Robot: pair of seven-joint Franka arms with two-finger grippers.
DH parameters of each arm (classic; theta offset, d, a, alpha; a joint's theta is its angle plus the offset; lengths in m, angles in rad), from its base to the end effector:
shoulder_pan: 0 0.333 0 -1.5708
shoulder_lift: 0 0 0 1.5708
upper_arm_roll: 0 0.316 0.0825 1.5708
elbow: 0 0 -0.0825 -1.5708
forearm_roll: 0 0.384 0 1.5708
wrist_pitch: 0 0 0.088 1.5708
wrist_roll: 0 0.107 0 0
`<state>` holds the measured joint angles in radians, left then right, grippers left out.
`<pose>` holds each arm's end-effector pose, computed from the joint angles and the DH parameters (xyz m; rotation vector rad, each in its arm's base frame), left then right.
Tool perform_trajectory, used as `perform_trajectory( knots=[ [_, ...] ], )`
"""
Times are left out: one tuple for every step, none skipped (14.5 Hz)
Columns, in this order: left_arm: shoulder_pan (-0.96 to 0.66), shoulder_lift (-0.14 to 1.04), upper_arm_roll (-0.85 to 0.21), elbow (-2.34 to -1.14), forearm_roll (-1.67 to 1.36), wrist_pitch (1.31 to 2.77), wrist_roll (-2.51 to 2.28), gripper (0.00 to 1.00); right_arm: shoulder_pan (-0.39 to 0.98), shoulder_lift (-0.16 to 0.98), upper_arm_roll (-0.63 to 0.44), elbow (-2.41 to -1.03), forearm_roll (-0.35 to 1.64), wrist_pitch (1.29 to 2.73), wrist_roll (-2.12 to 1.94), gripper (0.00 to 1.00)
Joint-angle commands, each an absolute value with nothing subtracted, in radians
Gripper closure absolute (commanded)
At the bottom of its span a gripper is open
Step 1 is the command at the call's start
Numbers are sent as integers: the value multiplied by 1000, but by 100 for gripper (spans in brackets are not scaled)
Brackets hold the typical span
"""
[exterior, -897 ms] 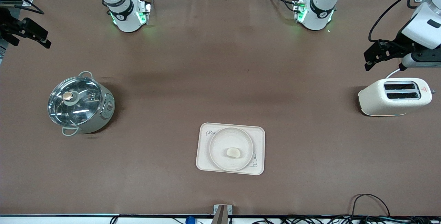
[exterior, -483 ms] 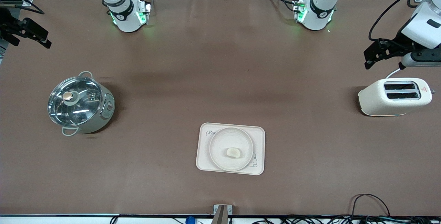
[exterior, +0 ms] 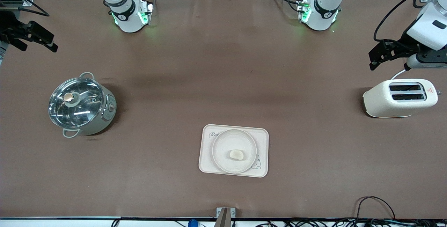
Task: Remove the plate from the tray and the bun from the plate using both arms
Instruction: 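Reach the right gripper out toward the white tray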
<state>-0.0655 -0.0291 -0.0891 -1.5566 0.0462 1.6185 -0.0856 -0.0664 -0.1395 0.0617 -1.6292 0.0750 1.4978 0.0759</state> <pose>0.5448 -0.0809 0.6518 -3.0986 0.1072 -0.1490 0.5028 0.0087 0.6646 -3.0730 0.1159 -0.0084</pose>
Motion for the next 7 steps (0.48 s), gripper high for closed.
perform_trajectory(
  knots=[
    [-67, -2, -89, -1487, 45, 1591, -26, 0, -71, -104, 69, -1651, 113, 1534, 80, 0],
    [-64, 2, -90, -1486, 34, 1591, -26, 0, -71, -83, 69, -1654, 115, 1551, 81, 0],
    [-63, 2, -89, -1491, 32, 1591, -31, 0, -71, -63, 69, -1654, 126, 1561, 81, 0],
    [-61, 3, -89, -1493, 31, 1591, -32, 0, -72, -43, 69, -1654, 144, 1577, 81, 0],
    [-61, 3, -89, -1493, 29, 1591, -35, 0, -69, -29, 69, -1654, 156, 1589, 83, 0],
    [-61, 3, -89, -1493, 29, 1591, -37, 0, -54, -15, 69, -1654, 172, 1600, 84, 0],
    [-63, 5, -89, -1494, 31, 1591, -40, 0, -35, 1, 69, -1654, 182, 1618, 92, 0]
  ],
)
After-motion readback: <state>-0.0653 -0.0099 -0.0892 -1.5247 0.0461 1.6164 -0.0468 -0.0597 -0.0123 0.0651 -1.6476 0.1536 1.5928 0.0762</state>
